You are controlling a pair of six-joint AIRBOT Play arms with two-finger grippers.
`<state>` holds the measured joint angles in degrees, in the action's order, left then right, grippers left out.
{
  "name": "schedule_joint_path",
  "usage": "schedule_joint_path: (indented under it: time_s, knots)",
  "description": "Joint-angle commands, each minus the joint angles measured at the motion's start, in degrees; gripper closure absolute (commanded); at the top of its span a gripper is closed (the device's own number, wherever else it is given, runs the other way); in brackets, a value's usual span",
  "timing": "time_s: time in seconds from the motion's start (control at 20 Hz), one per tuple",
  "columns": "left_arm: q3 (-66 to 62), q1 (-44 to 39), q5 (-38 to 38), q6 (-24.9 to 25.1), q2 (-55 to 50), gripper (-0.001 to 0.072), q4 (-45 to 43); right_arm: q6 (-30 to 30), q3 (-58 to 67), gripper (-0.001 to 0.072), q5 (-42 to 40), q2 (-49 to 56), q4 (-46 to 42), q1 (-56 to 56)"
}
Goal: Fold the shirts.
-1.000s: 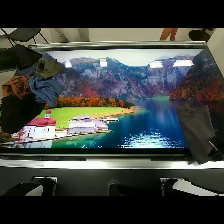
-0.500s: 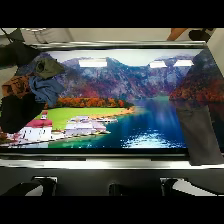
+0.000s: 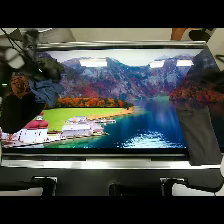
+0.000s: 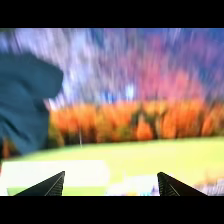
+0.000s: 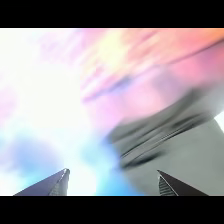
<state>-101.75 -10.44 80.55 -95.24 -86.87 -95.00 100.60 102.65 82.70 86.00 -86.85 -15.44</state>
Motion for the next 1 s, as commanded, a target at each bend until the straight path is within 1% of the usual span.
schedule_joint_path:
  time_s: [0.0, 0.05, 0.1, 0.15, 0.95]
  knots:
    - [10.34, -1.64, 4.92, -2.58, -1.79, -0.0004, 5.05, 1.7, 0.07, 0.0064, 11.78, 6.56, 7.43, 7.74]
    - [14.99, -2.29, -0.2, -4.94, 0.96, -0.0004, 4.81, 1.57, -0.42, 0.0064, 12.66, 7.08, 5.62, 8.39]
    - [18.25, -2.67, -4.02, -5.9, 3.1, -0.0004, 4.83, 1.62, -0.85, 0.0063, 12.81, 7.08, 3.74, 8.72]
    - [20.04, -2.93, -6.01, -5.92, 4.39, -0.0004, 4.83, 1.64, -0.85, 0.0063, 12.76, 7.08, 2.34, 8.85]
    - [20.31, -2.86, -6.1, -5.77, 4.42, -0.0005, 4.85, 1.64, -0.83, 0.0065, 13.2, 6.95, 1.73, 8.79]
